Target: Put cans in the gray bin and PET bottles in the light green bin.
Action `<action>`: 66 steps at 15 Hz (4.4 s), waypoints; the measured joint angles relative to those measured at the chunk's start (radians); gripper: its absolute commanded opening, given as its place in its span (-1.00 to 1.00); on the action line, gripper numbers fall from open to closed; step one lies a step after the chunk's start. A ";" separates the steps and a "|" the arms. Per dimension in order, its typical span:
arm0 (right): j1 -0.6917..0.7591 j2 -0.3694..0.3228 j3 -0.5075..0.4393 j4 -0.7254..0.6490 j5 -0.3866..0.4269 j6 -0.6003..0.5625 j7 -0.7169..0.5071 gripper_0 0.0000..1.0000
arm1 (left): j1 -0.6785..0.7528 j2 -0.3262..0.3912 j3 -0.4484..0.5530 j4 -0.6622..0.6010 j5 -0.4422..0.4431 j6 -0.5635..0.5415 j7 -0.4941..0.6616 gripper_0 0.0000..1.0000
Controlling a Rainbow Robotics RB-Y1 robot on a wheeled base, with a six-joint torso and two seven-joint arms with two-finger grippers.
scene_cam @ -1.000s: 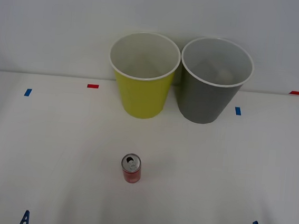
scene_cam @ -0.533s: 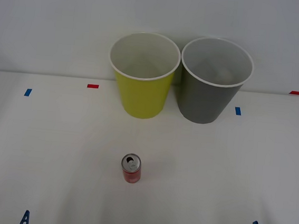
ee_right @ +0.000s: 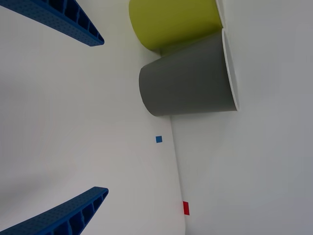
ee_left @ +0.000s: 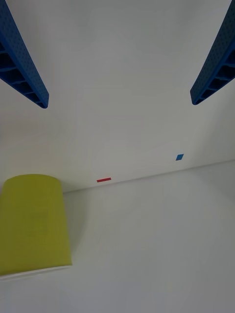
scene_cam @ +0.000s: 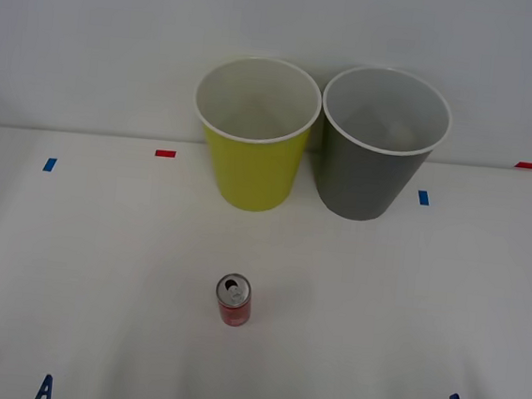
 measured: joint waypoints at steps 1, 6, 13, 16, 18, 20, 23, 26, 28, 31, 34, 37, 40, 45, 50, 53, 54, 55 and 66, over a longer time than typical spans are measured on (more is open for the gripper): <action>0.000 0.000 0.000 0.000 0.000 0.000 0.000 1.00 | 0.000 0.000 0.000 0.000 0.000 0.000 0.000 1.00; 0.000 0.000 0.000 0.000 0.000 0.000 0.000 1.00 | 0.000 0.000 0.000 0.000 0.000 0.000 0.000 1.00; 0.000 0.000 0.000 0.000 0.000 0.000 0.000 1.00 | -0.111 0.147 -0.057 0.066 0.019 -0.053 0.016 1.00; 0.000 0.000 0.000 0.000 0.000 0.000 0.000 1.00 | -0.209 0.280 -0.119 0.100 0.044 -0.055 0.021 1.00; 0.000 0.000 0.000 0.000 0.000 0.000 0.000 1.00 | -0.281 0.349 -0.165 0.135 0.071 -0.056 0.019 1.00; 0.000 0.000 0.000 0.000 0.000 0.000 0.000 1.00 | -0.355 0.398 -0.215 0.164 0.095 -0.056 0.016 1.00; 0.000 0.000 0.000 0.000 0.000 0.000 0.000 1.00 | -0.472 0.441 -0.306 0.215 0.113 -0.056 0.012 1.00; 0.000 0.000 0.000 0.000 0.000 0.000 0.000 1.00 | -0.599 0.464 -0.410 0.257 0.158 -0.057 0.008 1.00; 0.000 0.000 0.000 0.000 0.000 0.000 0.000 1.00 | -0.693 0.468 -0.481 0.303 0.171 -0.066 0.004 1.00; 0.000 0.000 0.000 0.000 0.000 0.000 0.000 1.00 | -0.804 0.469 -0.576 0.339 0.202 -0.072 0.000 1.00; 0.000 0.000 0.000 0.000 0.000 0.000 0.000 1.00 | -0.888 0.469 -0.650 0.374 0.223 -0.072 -0.005 1.00; 0.000 0.000 0.000 0.000 0.000 0.000 0.000 1.00 | -0.954 0.468 -0.703 0.406 0.244 -0.072 -0.008 1.00; 0.000 0.000 0.000 0.000 0.000 0.000 0.000 1.00 | -1.010 0.445 -0.736 0.448 0.254 -0.072 -0.010 1.00; 0.000 0.000 0.000 0.000 0.000 0.000 0.000 1.00 | -1.063 0.387 -0.742 0.502 0.236 -0.072 -0.010 1.00; 0.000 0.000 0.000 0.000 0.000 0.000 0.000 1.00 | -1.204 0.374 -0.900 0.558 0.321 -0.088 -0.013 1.00; 0.000 0.000 0.000 0.000 0.000 0.000 0.000 1.00 | -1.255 0.341 -0.932 0.591 0.347 -0.088 -0.015 1.00; 0.000 0.000 0.000 0.000 0.000 0.000 0.000 1.00 | -1.263 0.323 -0.934 0.603 0.351 -0.086 -0.017 1.00; 0.000 0.000 0.000 0.000 0.000 0.000 0.000 1.00 | -1.269 0.305 -0.935 0.616 0.351 -0.085 -0.018 1.00; 0.000 0.000 0.000 0.000 0.000 0.000 0.000 1.00 | -1.358 0.266 -0.988 0.634 0.386 -0.061 -0.019 1.00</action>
